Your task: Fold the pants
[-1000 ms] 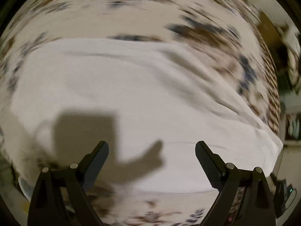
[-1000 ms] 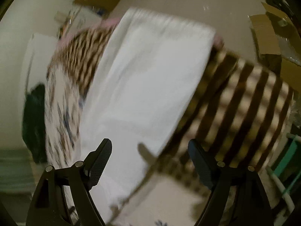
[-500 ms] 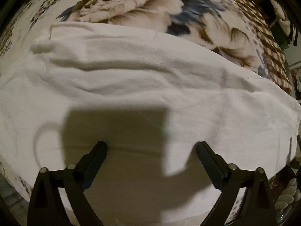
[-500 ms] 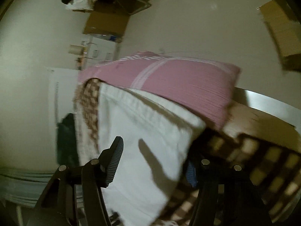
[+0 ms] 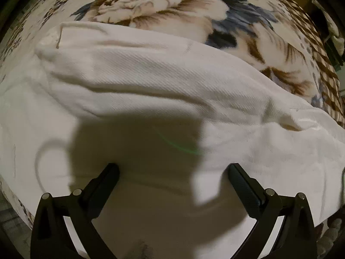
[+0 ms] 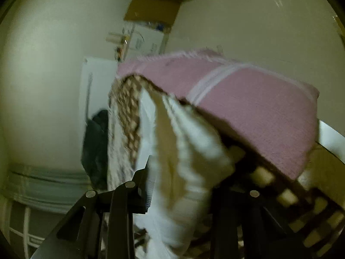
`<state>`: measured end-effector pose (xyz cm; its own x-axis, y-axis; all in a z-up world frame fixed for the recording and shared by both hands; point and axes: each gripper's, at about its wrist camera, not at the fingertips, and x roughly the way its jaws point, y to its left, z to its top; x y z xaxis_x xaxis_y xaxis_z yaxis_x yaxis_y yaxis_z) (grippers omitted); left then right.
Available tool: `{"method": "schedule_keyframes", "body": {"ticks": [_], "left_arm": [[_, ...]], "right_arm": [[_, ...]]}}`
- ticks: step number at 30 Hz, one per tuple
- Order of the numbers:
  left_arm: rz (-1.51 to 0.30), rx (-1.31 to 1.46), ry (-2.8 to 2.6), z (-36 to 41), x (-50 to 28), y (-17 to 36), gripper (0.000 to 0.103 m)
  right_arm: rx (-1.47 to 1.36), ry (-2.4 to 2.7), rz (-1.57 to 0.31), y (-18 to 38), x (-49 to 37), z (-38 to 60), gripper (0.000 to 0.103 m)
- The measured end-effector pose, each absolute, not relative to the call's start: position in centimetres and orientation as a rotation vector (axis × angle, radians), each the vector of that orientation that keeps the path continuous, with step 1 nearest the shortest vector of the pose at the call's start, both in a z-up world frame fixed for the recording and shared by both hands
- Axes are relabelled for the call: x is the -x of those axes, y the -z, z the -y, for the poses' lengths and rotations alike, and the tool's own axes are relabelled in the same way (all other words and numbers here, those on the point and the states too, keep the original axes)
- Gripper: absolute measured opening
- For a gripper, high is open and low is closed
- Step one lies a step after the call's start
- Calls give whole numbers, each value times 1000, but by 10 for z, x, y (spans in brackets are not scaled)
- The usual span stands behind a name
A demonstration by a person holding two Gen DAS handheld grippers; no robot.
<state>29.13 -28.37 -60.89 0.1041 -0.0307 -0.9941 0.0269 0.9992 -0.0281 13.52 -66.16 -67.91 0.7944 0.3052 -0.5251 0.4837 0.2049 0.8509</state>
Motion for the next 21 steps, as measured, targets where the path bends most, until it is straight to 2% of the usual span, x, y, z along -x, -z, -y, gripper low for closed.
{"method": "schedule_keyframes", "body": {"ticks": [3, 5, 10, 15, 21], "left_arm": [[-1467, 4, 40, 283, -298, 608, 103], [-1466, 7, 47, 282, -299, 606, 103], [-1467, -2, 64, 280, -304, 603, 103], [-1462, 0, 55, 286, -306, 602, 103], [-1452, -1, 57, 293, -303, 604, 103]], "right_arm": [[-1386, 112, -757, 691, -155, 653, 32], [-1314, 175, -792, 685, -161, 651, 7], [-1296, 266, -831, 688, -172, 656, 7], [-1354, 205, -831, 695, -167, 653, 12], [-1316, 305, -873, 681, -172, 648, 8]]}}
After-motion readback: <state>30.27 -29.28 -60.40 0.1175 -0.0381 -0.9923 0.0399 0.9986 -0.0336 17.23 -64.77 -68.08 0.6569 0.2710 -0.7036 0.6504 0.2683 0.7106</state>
